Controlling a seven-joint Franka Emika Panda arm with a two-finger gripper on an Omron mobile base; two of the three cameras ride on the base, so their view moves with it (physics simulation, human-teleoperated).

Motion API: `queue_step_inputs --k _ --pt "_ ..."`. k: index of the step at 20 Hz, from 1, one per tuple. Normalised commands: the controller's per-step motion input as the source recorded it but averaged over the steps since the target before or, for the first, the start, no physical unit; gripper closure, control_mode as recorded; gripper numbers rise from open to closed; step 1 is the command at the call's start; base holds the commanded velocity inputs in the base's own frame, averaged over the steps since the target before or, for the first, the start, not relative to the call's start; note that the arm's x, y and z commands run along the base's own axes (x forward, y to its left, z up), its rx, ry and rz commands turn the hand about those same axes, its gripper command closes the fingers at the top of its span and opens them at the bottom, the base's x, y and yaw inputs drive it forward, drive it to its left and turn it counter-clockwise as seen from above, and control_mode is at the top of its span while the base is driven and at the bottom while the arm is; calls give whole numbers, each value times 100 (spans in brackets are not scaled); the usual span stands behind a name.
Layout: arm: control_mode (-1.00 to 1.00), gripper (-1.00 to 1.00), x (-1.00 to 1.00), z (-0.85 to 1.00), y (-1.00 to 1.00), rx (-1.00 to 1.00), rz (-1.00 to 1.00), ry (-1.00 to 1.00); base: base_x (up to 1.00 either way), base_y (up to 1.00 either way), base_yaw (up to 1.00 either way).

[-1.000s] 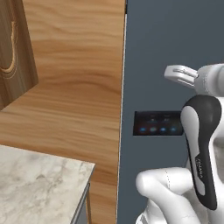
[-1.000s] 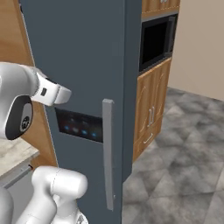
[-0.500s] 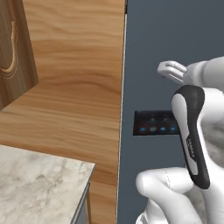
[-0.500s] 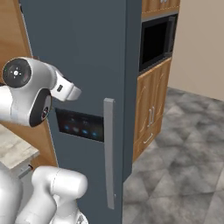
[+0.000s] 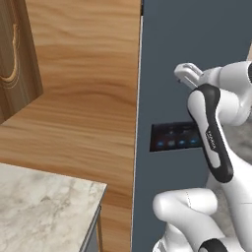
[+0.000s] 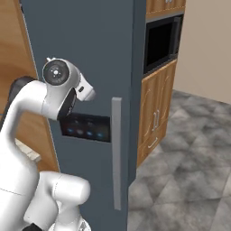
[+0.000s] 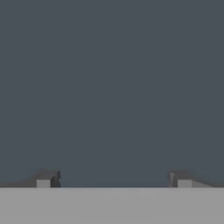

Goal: Take the mushroom and orange from the second highest rack and move them to the highest rack where the fish and peach are located, to maximize freezer space. Close the freezer door after rearranging.

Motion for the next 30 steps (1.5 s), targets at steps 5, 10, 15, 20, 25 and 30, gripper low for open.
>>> queue_step_inputs --k 5,10,15,20,25,30 --pt "-100 -100 83 -37 0 0 0 1 0 0 0" --pt "-100 -100 56 -34 9 2 18 7 0 0 0" --pt "-100 -100 30 -44 46 8 56 0 0 0 0" --pt "-100 -100 29 -47 57 9 49 0 0 0 0" --pt "-100 -100 24 -47 68 5 42 0 0 0 0" --pt "-100 -100 13 -52 73 0 39 0 0 0 0"
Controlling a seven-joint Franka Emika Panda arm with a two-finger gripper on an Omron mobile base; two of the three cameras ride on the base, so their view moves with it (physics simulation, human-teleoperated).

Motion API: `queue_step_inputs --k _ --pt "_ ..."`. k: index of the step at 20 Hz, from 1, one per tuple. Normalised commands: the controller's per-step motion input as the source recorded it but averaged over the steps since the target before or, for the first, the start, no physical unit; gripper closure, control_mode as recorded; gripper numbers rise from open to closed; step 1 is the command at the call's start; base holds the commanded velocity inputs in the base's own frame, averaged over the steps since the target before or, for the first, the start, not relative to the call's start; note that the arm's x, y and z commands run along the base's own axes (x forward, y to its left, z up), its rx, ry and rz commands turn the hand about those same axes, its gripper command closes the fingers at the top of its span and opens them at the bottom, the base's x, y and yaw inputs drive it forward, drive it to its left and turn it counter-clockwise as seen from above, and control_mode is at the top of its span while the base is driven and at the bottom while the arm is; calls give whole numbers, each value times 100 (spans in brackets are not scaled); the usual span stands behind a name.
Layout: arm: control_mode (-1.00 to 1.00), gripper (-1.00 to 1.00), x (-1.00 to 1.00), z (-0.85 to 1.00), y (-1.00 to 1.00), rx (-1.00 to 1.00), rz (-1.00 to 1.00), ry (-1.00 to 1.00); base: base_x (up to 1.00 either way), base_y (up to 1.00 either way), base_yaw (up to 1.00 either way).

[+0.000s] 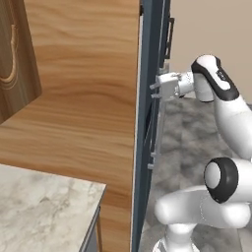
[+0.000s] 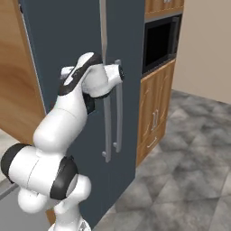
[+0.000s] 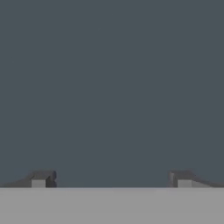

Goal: Take the mushroom and orange from the second highest rack and move them to the highest rack where the fish and peach are located, to maximize freezer space. Close the freezer door after rearranging.

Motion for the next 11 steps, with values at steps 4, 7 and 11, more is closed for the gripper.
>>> queue_step_inputs --k 4,7,11 --pt "-100 -100 3 -52 72 0 33 0 0 0 0" --pt "-100 -100 0 -42 66 0 14 0 0 0 0" --pt "-100 -100 0 -36 58 0 1 0 0 0 0"
